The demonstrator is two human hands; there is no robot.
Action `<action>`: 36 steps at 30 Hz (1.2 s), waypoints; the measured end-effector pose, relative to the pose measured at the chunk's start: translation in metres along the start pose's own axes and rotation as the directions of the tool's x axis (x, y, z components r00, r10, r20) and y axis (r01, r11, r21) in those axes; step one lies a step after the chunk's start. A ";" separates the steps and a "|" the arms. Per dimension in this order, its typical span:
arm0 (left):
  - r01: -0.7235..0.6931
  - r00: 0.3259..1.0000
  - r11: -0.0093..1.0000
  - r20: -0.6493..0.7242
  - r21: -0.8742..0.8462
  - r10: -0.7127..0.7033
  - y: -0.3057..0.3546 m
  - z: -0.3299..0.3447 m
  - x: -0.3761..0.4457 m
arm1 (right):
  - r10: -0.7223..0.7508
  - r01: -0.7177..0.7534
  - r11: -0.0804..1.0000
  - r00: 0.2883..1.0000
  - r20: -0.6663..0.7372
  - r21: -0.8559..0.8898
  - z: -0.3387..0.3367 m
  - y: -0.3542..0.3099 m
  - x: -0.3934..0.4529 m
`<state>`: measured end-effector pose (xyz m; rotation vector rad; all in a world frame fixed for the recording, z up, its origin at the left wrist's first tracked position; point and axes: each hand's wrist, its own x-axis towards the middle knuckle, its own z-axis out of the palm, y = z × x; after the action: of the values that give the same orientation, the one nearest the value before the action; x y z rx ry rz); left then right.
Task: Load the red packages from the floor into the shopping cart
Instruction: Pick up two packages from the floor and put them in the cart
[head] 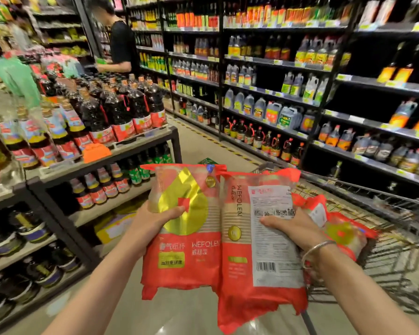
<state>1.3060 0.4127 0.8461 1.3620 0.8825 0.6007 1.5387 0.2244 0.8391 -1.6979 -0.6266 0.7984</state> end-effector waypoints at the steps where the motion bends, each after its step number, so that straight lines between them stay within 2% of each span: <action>1: 0.010 1.000 1.000 0.011 -0.001 -0.010 0.001 0.001 0.018 | 0.011 -0.011 1.000 1.000 -0.010 -0.004 0.000 -0.003 0.014; 7: 0.059 0.991 0.998 0.122 0.010 -0.060 0.002 0.012 0.138 | 0.080 -0.075 0.996 0.991 -0.111 0.053 0.000 -0.001 0.100; 12: 0.071 0.958 0.996 0.276 0.044 -0.081 0.005 0.035 0.250 | 0.128 -0.100 0.987 0.964 -0.233 0.125 -0.003 0.005 0.167; 15: 0.096 0.922 0.990 0.365 0.107 -0.129 0.011 0.052 0.312 | 0.203 -0.137 0.969 0.915 -0.350 0.204 -0.008 0.012 0.197; 18: 0.064 0.879 0.978 0.453 0.200 -0.150 0.011 0.077 0.368 | 0.259 -0.163 0.957 0.853 -0.453 0.240 -0.012 0.019 0.218; 24: 0.039 0.805 0.953 0.556 0.299 -0.207 -0.010 0.139 0.438 | 0.404 -0.283 0.911 0.758 -0.512 0.299 -0.034 0.047 0.259; 26: 0.053 0.777 0.941 0.578 0.334 -0.249 -0.024 0.160 0.459 | 0.453 -0.307 0.888 0.717 -0.529 0.344 -0.045 0.066 0.273; 32: 0.083 0.755 0.905 0.566 0.418 -0.330 -0.050 0.236 0.507 | 0.535 -0.359 0.842 0.655 -0.533 0.403 -0.091 0.102 0.325; 36: 0.154 0.741 0.871 0.529 0.467 -0.415 -0.074 0.283 0.549 | 0.598 -0.385 0.797 0.614 -0.515 0.466 -0.129 0.134 0.365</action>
<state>1.8356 0.6835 0.6654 1.6009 0.6619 -0.3034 1.8706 0.3848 0.6610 -1.7115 0.4755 0.5769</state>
